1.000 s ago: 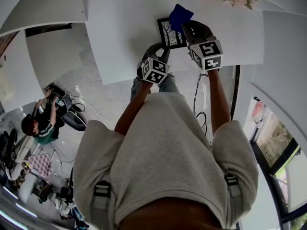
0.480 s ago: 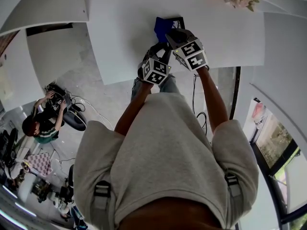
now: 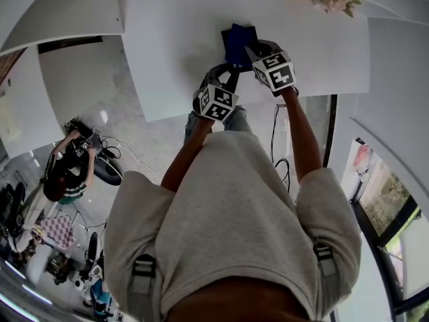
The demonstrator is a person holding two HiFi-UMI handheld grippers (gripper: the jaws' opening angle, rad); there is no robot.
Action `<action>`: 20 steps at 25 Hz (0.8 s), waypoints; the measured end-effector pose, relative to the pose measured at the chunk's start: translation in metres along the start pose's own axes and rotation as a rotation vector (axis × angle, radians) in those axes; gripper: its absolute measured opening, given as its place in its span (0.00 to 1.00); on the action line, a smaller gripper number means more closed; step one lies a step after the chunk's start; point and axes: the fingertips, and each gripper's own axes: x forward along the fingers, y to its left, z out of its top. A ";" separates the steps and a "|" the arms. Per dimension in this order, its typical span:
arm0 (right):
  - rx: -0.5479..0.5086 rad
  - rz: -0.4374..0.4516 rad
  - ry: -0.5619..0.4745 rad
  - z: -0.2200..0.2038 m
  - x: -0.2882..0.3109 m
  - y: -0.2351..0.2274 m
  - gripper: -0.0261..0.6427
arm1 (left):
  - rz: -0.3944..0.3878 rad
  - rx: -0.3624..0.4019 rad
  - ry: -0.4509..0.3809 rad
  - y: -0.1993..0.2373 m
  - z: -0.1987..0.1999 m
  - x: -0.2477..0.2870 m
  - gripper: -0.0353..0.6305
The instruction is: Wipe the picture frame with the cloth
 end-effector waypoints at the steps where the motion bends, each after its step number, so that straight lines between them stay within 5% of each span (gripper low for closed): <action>1: 0.003 -0.011 0.002 -0.003 -0.001 -0.006 0.13 | 0.000 0.000 0.000 0.000 0.000 0.000 0.20; 14: 0.082 -0.136 0.000 -0.033 -0.036 -0.058 0.13 | -0.002 0.002 0.004 -0.001 -0.001 0.001 0.20; 20: 0.080 -0.127 -0.091 -0.006 -0.060 -0.041 0.13 | -0.010 0.009 0.011 -0.002 -0.002 0.002 0.22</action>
